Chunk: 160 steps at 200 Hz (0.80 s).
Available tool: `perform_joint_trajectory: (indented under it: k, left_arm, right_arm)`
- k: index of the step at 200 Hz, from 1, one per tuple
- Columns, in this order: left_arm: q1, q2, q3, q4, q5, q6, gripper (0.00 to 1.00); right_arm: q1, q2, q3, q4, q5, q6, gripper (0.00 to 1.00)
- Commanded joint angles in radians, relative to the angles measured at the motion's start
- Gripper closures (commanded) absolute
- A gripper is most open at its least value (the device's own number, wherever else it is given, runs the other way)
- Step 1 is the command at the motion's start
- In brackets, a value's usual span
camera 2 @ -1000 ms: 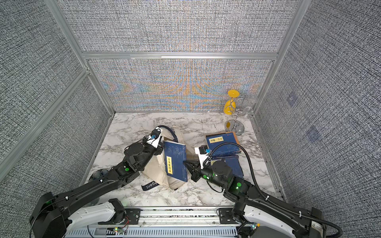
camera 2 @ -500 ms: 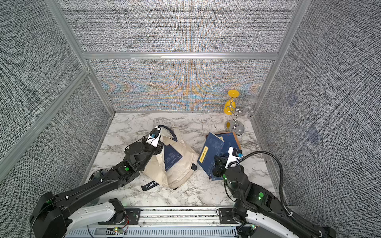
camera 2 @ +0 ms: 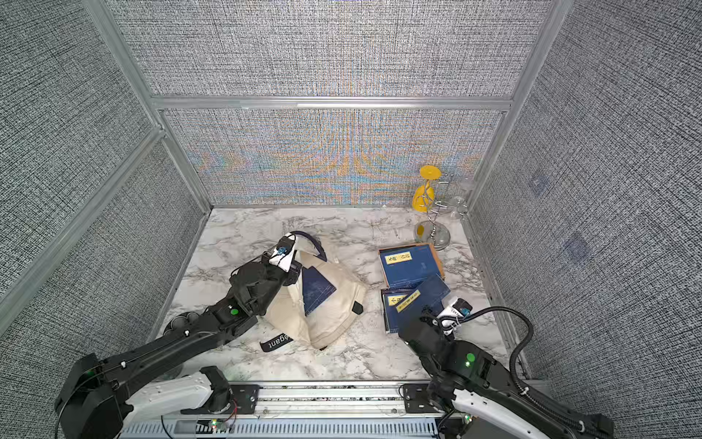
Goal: Take out the books from the canvas bag
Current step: Place the book on the book.
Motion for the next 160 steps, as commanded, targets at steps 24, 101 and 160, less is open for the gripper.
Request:
perform_joint_trajectory:
  k: [24, 101, 160]
  left_arm:
    - [0.001, -0.003, 0.01, 0.024, 0.012, -0.004, 1.0]
    - [0.001, -0.005, 0.012, 0.017, 0.027, -0.004, 1.0]
    - [0.002, -0.007, 0.015, 0.009, 0.039, -0.004, 1.0]
  right_arm:
    - [-0.011, 0.058, -0.073, 0.058, -0.004, 0.213, 1.0]
    - [-0.027, 0.317, -0.025, 0.003, -0.145, 0.472, 0.89]
    - [-0.042, 0.355, -0.031, 0.033, -0.189, 0.485, 0.68]
